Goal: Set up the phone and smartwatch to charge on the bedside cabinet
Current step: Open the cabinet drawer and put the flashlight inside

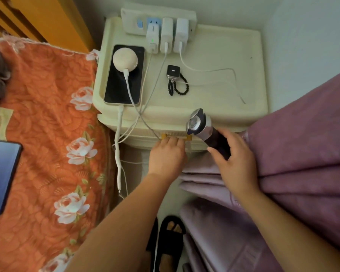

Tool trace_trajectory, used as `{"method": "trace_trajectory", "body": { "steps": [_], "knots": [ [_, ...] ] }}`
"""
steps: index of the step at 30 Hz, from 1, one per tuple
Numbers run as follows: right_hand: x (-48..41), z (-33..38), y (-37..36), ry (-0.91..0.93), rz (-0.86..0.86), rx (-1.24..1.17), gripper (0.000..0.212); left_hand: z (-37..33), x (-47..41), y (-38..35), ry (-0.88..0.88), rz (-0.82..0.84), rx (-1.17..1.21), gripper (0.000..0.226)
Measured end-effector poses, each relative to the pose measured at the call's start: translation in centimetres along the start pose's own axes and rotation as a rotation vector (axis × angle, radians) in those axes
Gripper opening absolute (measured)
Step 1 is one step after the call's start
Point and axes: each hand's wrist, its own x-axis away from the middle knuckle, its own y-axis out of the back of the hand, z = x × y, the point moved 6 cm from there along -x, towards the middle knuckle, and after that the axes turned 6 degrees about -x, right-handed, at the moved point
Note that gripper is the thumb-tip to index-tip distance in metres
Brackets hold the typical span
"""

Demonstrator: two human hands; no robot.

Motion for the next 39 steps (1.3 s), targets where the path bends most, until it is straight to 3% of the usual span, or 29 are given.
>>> {"method": "trace_trajectory", "body": {
  "steps": [2, 3, 5, 6, 8, 13, 17, 20, 24, 28, 32, 35, 39],
  "knots": [
    [0.3, -0.2, 0.4, -0.015, -0.009, -0.018, 0.040, 1.3, 1.0, -1.2, 0.431, 0.211, 0.281, 0.012],
    [0.5, -0.3, 0.6, -0.026, -0.019, -0.027, 0.040, 1.7, 2.0, -2.1, 0.715, 0.314, 0.549, 0.013],
    [0.7, -0.4, 1.0, -0.047, -0.041, -0.051, 0.039, 0.7, 3.7, -3.8, 1.205, 0.309, 1.198, 0.014],
    [0.8, -0.4, 1.1, -0.055, -0.048, -0.062, 0.039, 0.0, 4.1, -4.5, 1.341, 0.272, 1.406, 0.015],
    [0.8, -0.5, 1.2, -0.065, -0.063, -0.084, 0.039, -0.8, 4.0, -5.4, 1.457, 0.252, 1.585, 0.013],
    [0.6, -1.0, 1.1, -0.093, -0.092, -0.111, 0.039, -1.0, 2.8, -5.8, 1.582, 0.048, 1.850, 0.020],
    [0.5, -0.9, 1.0, -0.102, -0.093, -0.114, 0.039, -1.7, 2.7, -5.7, 1.577, 0.015, 1.971, 0.021],
    [0.6, -0.9, 1.1, -0.103, -0.102, -0.114, 0.040, -1.7, 2.6, -6.0, 1.638, -0.001, 1.924, 0.025],
    [0.8, -1.0, 1.2, -0.116, -0.113, -0.114, 0.041, -1.9, 2.6, -6.2, 1.686, -0.002, 1.916, 0.007],
    [0.8, -1.0, 1.4, -0.104, -0.131, -0.116, 0.042, -1.8, 2.4, -6.6, 1.675, -0.014, 1.891, 0.026],
    [1.1, -1.0, 1.4, -0.103, -0.126, -0.120, 0.041, -2.2, 2.0, -7.0, 1.676, -0.033, 1.897, 0.017],
    [1.5, -1.0, 1.5, -0.105, -0.127, -0.123, 0.042, -1.8, 2.3, -7.4, 1.657, -0.064, 1.838, 0.024],
    [2.3, -1.1, 1.8, -0.117, -0.151, -0.123, 0.042, -1.9, 3.0, -6.8, 1.638, -0.065, 1.751, 0.006]
  ]
}}
